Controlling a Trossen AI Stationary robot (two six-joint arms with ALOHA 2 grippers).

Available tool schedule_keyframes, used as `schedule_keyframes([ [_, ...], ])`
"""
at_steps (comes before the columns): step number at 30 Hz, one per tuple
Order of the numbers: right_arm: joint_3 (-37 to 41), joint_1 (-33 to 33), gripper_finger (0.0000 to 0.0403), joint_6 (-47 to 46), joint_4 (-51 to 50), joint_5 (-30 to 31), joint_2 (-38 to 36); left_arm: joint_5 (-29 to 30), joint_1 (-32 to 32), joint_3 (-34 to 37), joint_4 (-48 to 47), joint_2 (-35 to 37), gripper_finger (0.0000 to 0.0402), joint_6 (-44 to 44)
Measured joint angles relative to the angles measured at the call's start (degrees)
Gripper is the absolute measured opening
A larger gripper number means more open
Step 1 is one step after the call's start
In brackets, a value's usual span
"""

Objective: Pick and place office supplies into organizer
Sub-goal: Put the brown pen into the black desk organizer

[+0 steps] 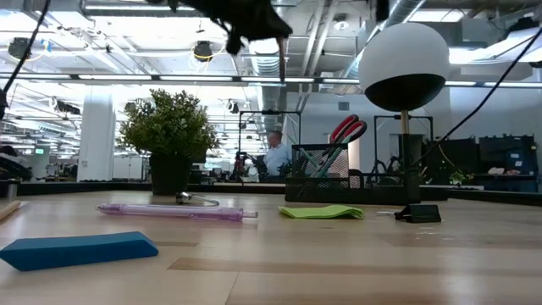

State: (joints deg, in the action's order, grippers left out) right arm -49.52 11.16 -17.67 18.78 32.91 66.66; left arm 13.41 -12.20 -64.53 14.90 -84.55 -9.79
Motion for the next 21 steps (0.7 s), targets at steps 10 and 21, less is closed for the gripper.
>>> schedule_keyframes([
  [10, 0.0, 6.8, 0.0104, 1.7, -1.2, 0.0, -8.8, -7.3, -4.0, -1.3, 18.9, -19.0, 0.0028, -2.8],
  [21, 0.0, 8.5, 0.0102, 3.1, -6.1, 0.5, -7.6, -5.4, -3.9, -1.4, 15.3, -25.7, 0.0043, 2.5],
])
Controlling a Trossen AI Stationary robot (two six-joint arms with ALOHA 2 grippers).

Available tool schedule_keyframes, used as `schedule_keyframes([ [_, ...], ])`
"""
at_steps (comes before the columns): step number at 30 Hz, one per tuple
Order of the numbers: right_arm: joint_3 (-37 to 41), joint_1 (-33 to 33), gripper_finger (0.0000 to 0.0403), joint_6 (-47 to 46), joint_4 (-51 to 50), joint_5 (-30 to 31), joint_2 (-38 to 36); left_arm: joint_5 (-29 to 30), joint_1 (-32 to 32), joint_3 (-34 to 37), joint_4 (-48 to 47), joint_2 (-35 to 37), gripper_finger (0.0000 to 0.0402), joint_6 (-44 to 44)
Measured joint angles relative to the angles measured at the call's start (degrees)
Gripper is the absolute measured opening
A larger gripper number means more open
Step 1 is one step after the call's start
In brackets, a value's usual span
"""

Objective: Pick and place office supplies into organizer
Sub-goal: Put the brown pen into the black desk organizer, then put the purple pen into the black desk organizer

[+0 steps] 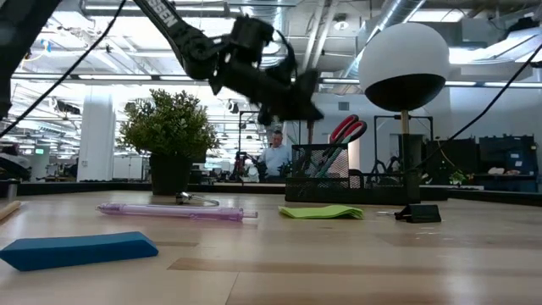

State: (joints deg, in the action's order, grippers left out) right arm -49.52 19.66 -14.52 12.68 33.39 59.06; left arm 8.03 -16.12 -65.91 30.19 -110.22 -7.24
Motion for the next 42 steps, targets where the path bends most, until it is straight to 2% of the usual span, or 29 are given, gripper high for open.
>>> schedule_keyframes([
  [6, 0.0, -0.6, 0.0102, -0.4, 0.2, -0.2, 0.3, 0.3, 0.0, 0.1, -4.5, -2.7, 0.0083, -0.1],
  [12, 0.0, -0.5, 0.0102, -0.4, 0.2, -0.3, 0.3, 0.3, 0.1, -0.1, -1.9, -2.6, 0.0091, 0.3],
  [19, 0.0, -0.2, 0.0102, -0.5, 0.2, -0.3, 0.3, 0.2, 0.1, -6.7, -3.1, -2.6, 0.0093, -1.2],
  [22, 0.0, 0.7, 0.0102, -0.5, 0.2, -0.3, 0.3, -1.5, 0.1, -11.7, -7.8, -1.4, 0.0094, -1.0],
  [25, 0.0, 1.7, 0.0102, -0.5, 0.3, -0.4, 0.3, -2.8, 0.1, -18.0, -17.7, 1.3, 0.0094, -0.6],
  [29, 0.0, 2.8, 0.0102, -0.5, 0.4, -0.5, 0.3, -6.1, 0.2, -28.0, -38.2, 5.3, 0.0094, 2.4],
  [33, 0.0, 2.9, 0.0102, -1.2, 0.2, -1.9, 0.3, -14.5, 1.4, -38.1, -58.9, 9.6, 0.0089, 1.6],
  [36, 0.0, 2.3, 0.0102, -2.6, -0.5, -5.4, 0.8, -17.3, 4.0, -44.1, -70.2, 15.0, 0.0075, 2.2],
  [39, 0.0, 1.4, 0.0102, -2.1, -0.9, -9.1, 2.0, -12.9, 7.7, -48.1, -79.9, 21.2, 0.0058, 4.4],
  [42, 0.0, 0.3, 0.0102, -2.1, -0.2, -10.8, 4.1, -10.0, 11.1, -48.8, -89.9, 27.3, 0.0045, 3.3],
])
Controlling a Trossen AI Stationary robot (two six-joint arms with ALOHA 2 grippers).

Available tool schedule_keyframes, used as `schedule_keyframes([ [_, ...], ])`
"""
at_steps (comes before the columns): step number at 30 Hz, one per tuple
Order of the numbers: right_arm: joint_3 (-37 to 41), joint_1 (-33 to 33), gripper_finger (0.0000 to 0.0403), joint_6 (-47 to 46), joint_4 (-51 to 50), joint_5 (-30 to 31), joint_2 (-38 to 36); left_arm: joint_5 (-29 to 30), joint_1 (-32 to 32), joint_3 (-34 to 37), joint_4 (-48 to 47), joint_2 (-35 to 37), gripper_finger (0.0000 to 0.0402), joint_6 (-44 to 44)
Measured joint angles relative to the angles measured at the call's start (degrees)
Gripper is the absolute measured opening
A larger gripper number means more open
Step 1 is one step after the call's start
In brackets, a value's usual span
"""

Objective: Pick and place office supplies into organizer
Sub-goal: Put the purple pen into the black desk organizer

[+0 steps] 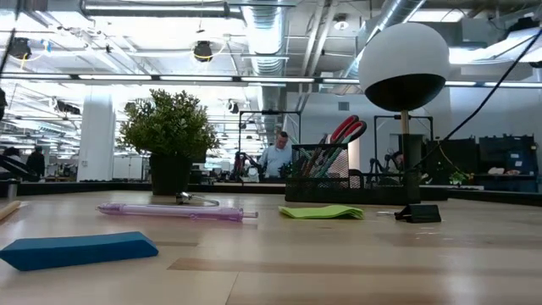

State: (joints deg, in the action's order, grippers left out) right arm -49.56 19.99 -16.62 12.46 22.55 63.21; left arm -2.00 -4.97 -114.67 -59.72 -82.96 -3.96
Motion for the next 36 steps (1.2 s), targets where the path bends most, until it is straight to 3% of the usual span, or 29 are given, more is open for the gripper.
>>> schedule_keyframes([
  [4, 0.0, -2.3, 0.0102, 0.1, 0.4, -2.2, 4.5, 3.1, 5.1, 0.6, -12.3, 5.3, 0.0037, -8.9],
  [10, 0.0, -4.3, 0.0102, 5.5, 0.8, -3.0, 15.8, 20.4, 13.2, 4.5, -18.8, 8.6, 0.0036, -19.1],
  [13, 0.0, -4.3, 0.0102, 6.5, 3.3, -3.0, 22.7, 25.3, 15.0, 4.6, -19.7, 9.0, 0.0036, -19.7],
  [26, 0.0, 0.5, 0.0102, 6.6, 31.6, -3.2, 48.8, 26.5, 15.3, 4.6, -22.5, 10.7, 0.0035, -19.4],
  [36, -5.8, 2.7, 0.0102, 0.2, 32.6, -3.2, 58.8, 26.3, 15.3, 4.6, -25.0, 11.5, 0.0035, -19.8],
])
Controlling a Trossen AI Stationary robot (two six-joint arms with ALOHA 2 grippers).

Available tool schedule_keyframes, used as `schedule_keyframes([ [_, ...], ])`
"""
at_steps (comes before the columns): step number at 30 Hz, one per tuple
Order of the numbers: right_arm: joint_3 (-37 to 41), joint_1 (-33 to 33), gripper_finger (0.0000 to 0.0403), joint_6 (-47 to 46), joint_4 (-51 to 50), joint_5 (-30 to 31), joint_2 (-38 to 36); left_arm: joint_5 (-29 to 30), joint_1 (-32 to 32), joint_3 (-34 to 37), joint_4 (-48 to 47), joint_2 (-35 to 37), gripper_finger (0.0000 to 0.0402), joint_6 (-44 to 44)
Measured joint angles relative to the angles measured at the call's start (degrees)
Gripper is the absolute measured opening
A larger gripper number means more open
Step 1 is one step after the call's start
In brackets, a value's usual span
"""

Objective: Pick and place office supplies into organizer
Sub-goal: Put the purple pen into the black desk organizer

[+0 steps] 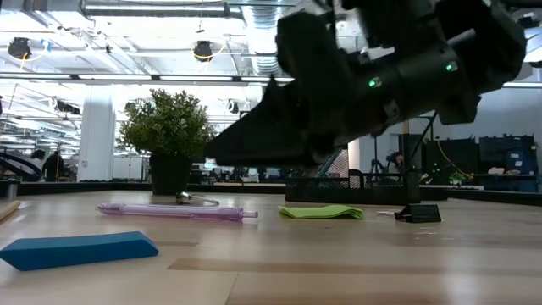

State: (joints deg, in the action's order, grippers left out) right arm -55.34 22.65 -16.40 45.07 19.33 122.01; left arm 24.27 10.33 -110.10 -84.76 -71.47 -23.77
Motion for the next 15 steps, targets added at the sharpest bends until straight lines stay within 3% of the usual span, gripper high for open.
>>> schedule_keyframes([
  [15, -7.6, 0.1, 0.0102, -3.9, -5.3, 1.5, 9.1, -0.1, 0.0, 0.0, -3.4, -0.1, 0.0036, 0.0],
])
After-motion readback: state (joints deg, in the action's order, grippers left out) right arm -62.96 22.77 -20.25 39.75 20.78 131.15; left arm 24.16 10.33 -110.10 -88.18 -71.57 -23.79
